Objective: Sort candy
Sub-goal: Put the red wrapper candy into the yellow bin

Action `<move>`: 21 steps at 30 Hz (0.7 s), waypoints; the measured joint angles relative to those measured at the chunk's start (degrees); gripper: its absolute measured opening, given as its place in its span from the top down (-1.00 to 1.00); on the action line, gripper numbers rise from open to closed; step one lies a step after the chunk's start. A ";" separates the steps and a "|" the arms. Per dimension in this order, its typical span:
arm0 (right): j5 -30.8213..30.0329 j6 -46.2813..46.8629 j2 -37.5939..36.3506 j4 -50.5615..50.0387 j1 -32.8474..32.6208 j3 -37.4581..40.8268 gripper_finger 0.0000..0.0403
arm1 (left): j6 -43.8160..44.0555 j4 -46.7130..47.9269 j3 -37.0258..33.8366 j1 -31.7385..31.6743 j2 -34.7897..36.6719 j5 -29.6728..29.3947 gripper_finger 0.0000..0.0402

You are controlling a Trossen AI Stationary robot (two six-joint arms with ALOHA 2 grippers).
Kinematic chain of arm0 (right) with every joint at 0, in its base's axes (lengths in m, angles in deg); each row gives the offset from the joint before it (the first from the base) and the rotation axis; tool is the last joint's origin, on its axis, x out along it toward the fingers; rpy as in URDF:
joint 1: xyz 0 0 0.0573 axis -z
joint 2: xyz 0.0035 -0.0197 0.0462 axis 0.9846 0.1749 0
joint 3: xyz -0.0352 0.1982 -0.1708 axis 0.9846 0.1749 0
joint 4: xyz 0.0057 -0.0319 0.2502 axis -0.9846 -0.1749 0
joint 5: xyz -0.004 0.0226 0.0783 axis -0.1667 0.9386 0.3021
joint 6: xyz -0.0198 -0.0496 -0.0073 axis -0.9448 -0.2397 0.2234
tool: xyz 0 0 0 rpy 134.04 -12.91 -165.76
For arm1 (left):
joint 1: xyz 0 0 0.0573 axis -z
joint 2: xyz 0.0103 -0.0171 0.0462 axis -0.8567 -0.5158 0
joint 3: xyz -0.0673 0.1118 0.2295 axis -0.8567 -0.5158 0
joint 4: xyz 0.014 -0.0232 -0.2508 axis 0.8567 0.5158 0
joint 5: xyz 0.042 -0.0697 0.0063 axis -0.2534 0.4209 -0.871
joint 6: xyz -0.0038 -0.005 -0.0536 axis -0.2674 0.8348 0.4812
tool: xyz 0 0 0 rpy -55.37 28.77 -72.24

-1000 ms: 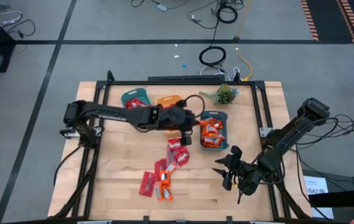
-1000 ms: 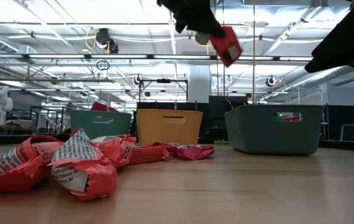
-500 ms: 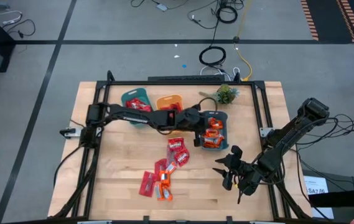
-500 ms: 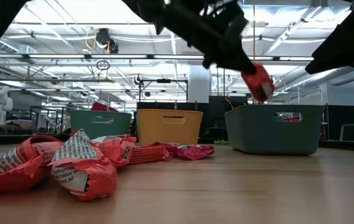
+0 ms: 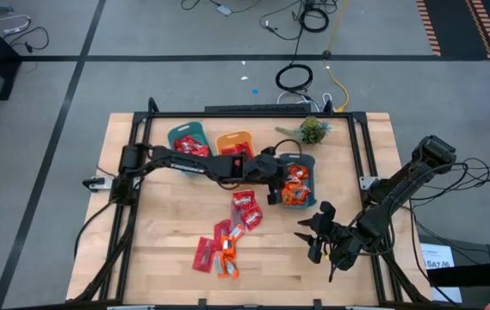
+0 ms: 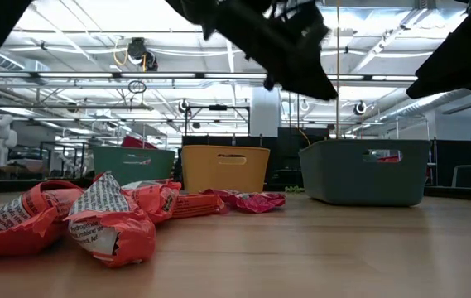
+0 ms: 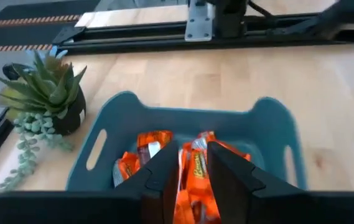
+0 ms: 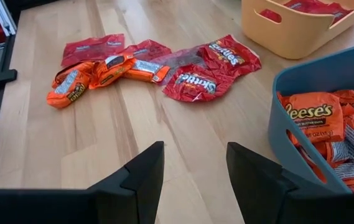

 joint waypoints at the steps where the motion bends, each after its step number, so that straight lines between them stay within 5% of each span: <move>1: 0.00 0.00 0.00 -0.08 0.00 0.00 0.18 | 0.00 0.88 -0.01 0.11 0.73 -0.02 0.52; 12: -0.02 -0.03 0.00 -0.09 0.00 0.04 0.18 | 9.15 26.81 -1.43 4.51 15.12 -1.17 0.51; 21: -0.02 -0.02 0.00 0.52 0.00 0.07 0.18 | 21.09 36.77 -8.73 14.02 20.12 -8.61 0.51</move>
